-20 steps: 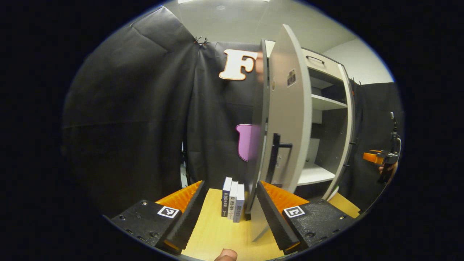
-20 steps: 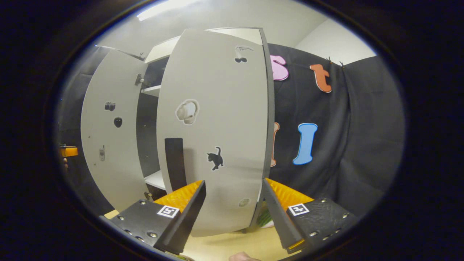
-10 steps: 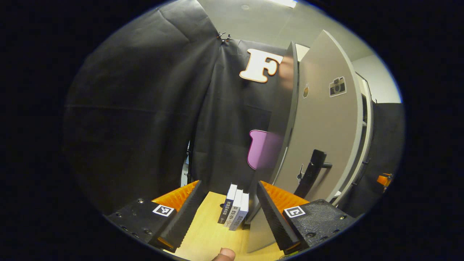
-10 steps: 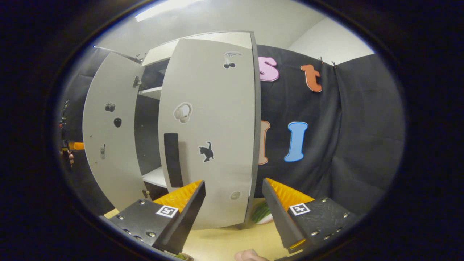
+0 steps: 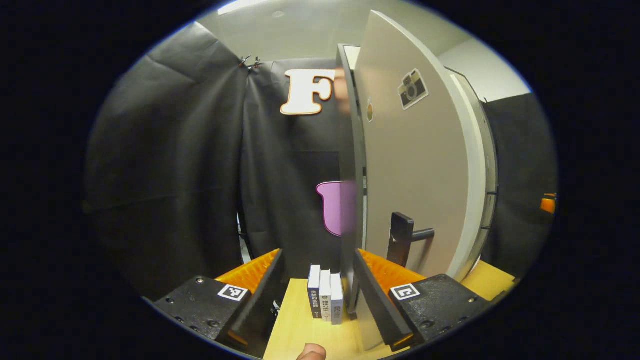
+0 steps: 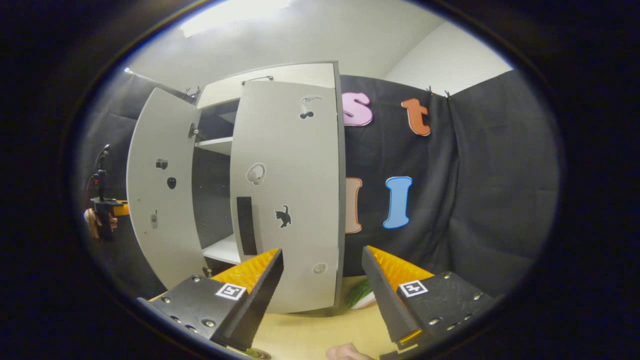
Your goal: Grasp the bottle in the cabinet with the left hand and place it on the coaster, then close the right door with the right hand and the left door with the left hand.
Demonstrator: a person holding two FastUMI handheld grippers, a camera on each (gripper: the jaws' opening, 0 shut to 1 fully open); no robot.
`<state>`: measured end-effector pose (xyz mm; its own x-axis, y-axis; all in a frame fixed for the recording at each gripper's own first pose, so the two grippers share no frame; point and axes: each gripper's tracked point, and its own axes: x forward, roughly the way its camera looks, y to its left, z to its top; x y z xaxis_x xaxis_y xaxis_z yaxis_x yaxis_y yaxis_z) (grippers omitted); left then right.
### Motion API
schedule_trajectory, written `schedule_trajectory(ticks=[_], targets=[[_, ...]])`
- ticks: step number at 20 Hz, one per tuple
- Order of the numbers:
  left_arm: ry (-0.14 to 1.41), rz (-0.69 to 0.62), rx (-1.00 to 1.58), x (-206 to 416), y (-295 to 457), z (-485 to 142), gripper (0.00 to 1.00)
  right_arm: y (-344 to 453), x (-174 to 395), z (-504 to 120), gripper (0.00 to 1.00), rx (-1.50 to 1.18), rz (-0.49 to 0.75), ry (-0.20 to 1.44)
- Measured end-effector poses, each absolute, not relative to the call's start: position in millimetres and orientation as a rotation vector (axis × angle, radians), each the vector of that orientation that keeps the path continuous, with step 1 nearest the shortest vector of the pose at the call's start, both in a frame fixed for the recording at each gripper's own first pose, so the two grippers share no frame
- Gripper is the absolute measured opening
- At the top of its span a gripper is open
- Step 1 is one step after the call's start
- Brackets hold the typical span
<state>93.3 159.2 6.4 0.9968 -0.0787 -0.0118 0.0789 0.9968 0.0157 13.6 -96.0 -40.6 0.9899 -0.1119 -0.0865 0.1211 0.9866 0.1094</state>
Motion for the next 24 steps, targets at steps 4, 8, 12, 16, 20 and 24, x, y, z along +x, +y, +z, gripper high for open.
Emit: schedule_trajectory(ticks=[4,8,12,16,20,24], targets=[[0.059,-0.105,-0.067,87,133,-2,0.87,-106,0,-37,0.96,0.128,-0.125,0.06],[0.019,-0.111,-0.017,88,108,4,0.87,-121,-6,-35,0.99,0.114,-0.135,0.068],[0.041,-0.113,-0.046,88,99,3,0.87,-125,-11,-32,0.96,0.112,-0.129,0.076],[0.03,-0.092,-0.048,93,98,6,0.89,-133,-11,-31,0.96,0.12,-0.151,0.071],[0.038,-0.107,-0.074,95,87,3,0.89,-134,-5,-25,0.96,0.179,-0.161,0.053],[0.043,-0.139,-0.103,101,68,2,0.87,-127,2,-17,0.96,0.195,-0.136,0.048]])
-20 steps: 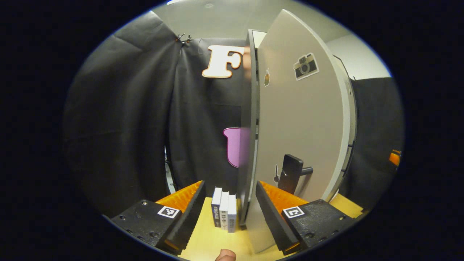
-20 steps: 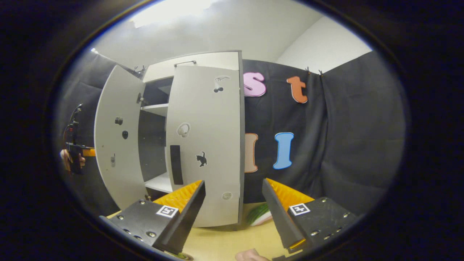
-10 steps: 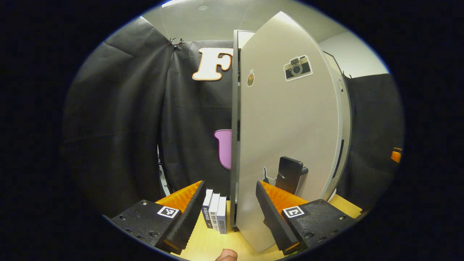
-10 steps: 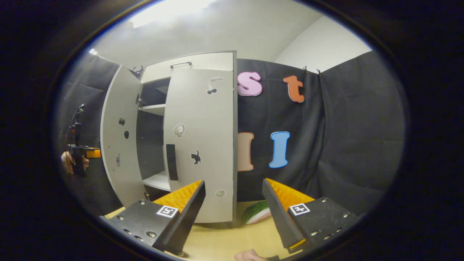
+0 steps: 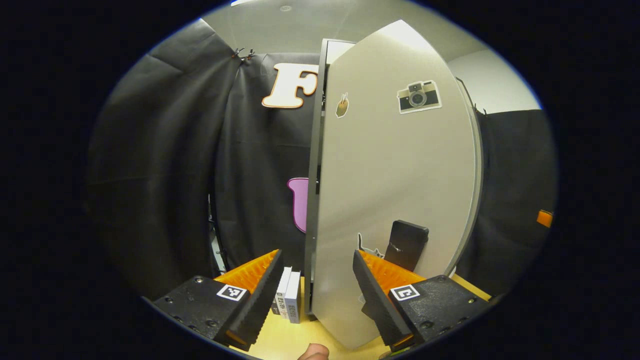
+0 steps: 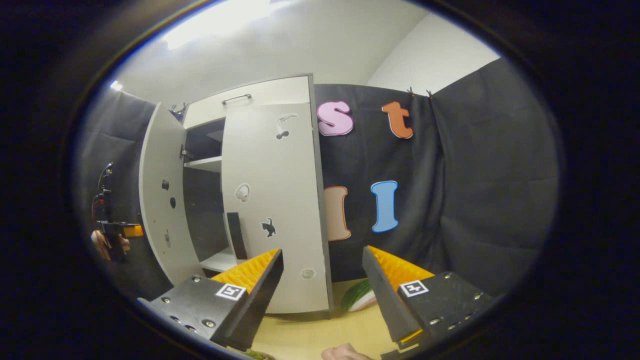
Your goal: Grasp the bottle in the cabinet with the left hand and place it on the coaster, then close the right door with the right hand and the left door with the left hand.
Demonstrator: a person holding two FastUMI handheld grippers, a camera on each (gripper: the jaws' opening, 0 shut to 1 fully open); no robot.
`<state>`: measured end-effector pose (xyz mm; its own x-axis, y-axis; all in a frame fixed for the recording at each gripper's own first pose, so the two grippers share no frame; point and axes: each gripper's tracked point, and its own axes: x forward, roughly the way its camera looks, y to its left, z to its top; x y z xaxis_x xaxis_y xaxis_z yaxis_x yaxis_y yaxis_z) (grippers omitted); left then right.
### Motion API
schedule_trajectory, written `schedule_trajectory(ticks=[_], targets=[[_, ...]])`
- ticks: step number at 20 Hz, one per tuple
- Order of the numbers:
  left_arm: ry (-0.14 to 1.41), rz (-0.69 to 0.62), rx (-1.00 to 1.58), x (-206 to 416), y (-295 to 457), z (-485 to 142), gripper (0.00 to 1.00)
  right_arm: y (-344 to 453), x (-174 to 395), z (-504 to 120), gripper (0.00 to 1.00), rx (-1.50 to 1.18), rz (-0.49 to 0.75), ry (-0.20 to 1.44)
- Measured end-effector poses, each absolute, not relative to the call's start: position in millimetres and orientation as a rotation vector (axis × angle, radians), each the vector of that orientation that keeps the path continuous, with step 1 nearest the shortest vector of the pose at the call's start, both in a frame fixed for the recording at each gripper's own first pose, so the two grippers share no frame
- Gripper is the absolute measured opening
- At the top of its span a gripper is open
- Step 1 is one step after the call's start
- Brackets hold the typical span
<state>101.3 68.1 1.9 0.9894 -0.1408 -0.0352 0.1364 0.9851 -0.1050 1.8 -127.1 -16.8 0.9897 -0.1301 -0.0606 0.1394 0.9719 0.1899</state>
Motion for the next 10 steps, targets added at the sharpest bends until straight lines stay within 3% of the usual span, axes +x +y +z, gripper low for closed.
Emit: schedule_trajectory(ticks=[5,6,8,9,10], targets=[[0.07,-0.187,-0.14,115,40,-3,0.9,-123,13,-11,0.92,0.181,-0.138,0.043],[0.072,-0.204,-0.151,117,34,-2,0.91,-124,14,-11,1.0,0.181,-0.139,0.048],[0.066,-0.234,-0.158,120,23,-1,0.87,-127,13,-12,1.0,0.177,-0.151,0.058],[0.063,-0.241,-0.15,122,20,-1,0.88,-127,13,-13,0.92,0.175,-0.157,0.062],[0.063,-0.241,-0.137,124,18,-3,0.87,-127,13,-12,0.92,0.173,-0.161,0.067]])
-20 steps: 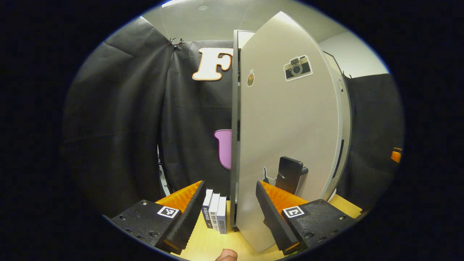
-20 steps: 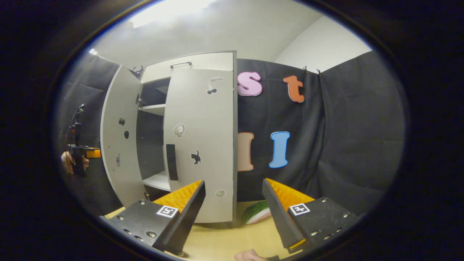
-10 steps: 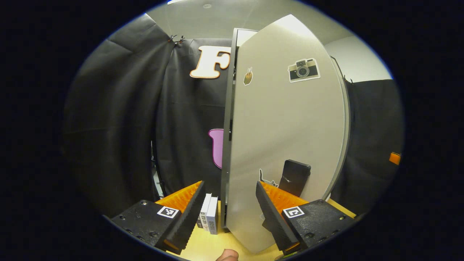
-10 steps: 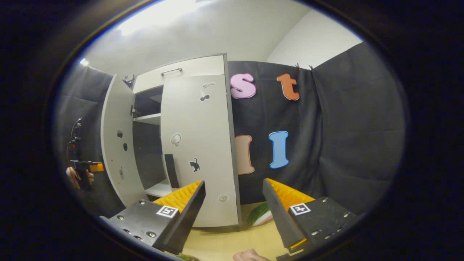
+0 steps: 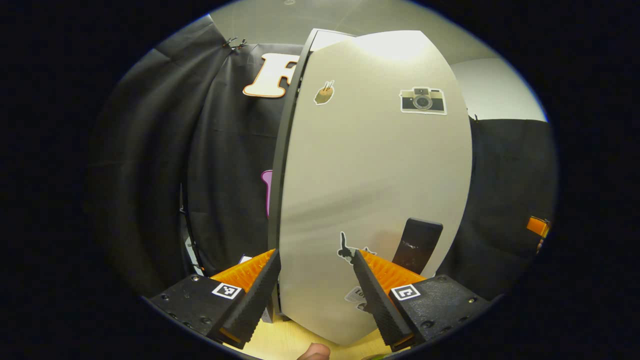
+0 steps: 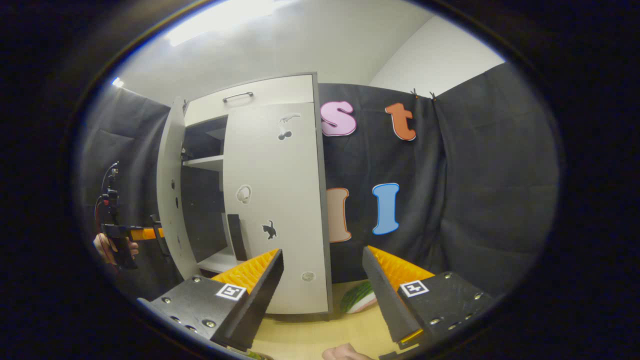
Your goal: Grasp the bottle in the cabinet with the left hand and place it on the coaster, then close the right door with the right hand and the left door with the left hand.
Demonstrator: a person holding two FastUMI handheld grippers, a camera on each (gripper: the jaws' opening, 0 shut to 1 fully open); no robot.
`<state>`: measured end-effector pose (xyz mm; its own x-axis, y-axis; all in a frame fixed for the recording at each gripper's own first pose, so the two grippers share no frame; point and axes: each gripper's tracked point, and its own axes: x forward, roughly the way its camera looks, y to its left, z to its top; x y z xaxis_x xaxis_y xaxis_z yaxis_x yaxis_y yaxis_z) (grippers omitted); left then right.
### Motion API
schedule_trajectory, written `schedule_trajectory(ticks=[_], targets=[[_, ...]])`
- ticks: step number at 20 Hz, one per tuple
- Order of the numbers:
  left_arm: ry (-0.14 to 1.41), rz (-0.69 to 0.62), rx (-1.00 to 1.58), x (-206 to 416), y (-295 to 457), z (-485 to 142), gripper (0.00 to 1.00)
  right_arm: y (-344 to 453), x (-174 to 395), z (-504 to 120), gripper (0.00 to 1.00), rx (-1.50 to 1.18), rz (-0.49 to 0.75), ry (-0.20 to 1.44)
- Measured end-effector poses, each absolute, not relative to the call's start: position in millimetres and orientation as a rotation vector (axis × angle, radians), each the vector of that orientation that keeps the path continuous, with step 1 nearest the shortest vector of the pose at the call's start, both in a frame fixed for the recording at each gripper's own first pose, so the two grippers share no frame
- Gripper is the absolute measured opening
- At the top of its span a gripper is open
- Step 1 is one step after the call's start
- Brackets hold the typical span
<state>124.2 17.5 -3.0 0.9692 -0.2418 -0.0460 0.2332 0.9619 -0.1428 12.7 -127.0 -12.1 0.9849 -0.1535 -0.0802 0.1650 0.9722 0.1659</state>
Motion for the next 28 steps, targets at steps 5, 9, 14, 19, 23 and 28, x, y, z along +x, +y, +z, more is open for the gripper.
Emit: schedule_trajectory(ticks=[5,9,14,19,23,28], targets=[[0.071,-0.238,-0.104,125,10,-11,0.88,-131,11,-12,0.96,0.14,-0.163,0.072],[0.075,-0.212,-0.112,116,17,-14,0.87,-125,11,-12,1.0,0.149,-0.142,0.071],[0.074,-0.192,-0.132,95,29,-14,0.94,-120,12,-13,1.0,0.16,-0.094,0.067],[0.05,-0.182,-0.133,77,36,-6,0.93,-120,14,-12,0.92,0.119,-0.059,0.063],[0.062,-0.164,-0.11,64,39,-7,0.94,-115,13,-13,0.96,0.131,-0.03,0.071],[0.025,-0.147,-0.101,48,38,5,0.93,-112,14,-9,0.92,0.14,-0.003,0.058]])
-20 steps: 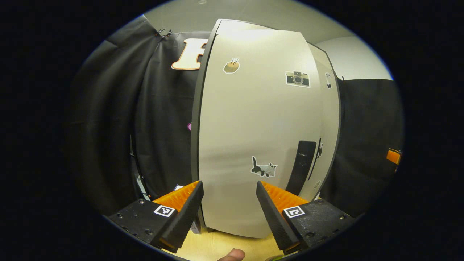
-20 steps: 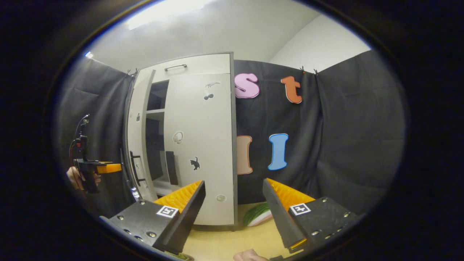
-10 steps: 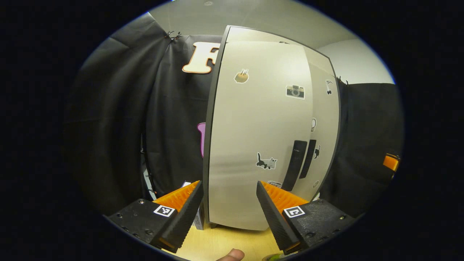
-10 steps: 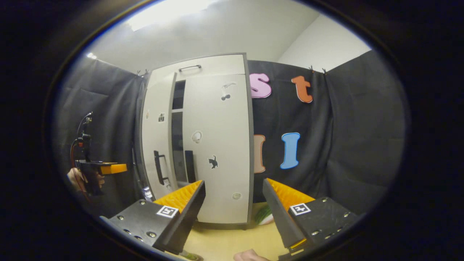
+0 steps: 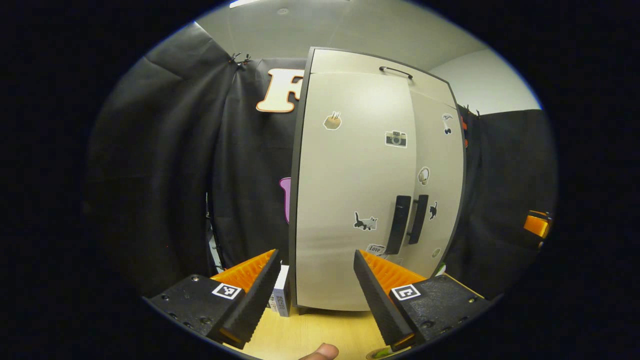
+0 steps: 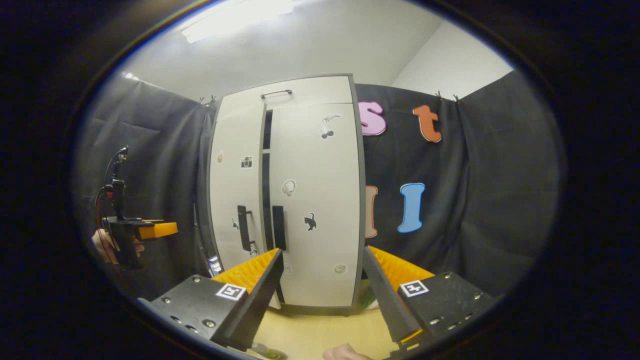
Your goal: Grasp the bottle in the cabinet with the left hand and place it on the coaster, then close the right door with the right hand and the left door with the left hand.
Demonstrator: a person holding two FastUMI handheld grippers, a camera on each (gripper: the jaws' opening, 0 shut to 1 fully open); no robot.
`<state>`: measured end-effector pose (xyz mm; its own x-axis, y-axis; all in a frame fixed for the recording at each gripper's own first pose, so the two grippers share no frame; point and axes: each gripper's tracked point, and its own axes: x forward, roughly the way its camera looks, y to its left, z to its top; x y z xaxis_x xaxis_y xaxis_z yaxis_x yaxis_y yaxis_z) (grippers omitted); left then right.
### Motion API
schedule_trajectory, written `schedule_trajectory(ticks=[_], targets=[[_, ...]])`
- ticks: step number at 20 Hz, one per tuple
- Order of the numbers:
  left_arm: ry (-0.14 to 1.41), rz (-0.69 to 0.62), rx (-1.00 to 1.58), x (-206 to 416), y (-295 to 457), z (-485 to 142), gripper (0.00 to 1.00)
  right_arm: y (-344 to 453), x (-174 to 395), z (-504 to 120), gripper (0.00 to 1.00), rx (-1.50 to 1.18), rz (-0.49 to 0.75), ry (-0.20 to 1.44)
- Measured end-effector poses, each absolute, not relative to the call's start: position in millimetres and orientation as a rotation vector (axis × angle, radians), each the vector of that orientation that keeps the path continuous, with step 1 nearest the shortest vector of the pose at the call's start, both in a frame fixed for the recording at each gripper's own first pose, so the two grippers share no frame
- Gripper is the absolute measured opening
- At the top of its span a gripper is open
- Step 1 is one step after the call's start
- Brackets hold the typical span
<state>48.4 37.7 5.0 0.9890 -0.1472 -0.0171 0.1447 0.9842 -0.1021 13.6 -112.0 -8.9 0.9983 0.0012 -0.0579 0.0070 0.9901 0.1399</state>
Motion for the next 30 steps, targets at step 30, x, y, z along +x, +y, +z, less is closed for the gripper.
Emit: schedule_trajectory(ticks=[30], targets=[[-0.043,-0.144,-0.081,40,-47,27,0.93,-61,39,-15,0.96,0.126,-0.004,0.032]])
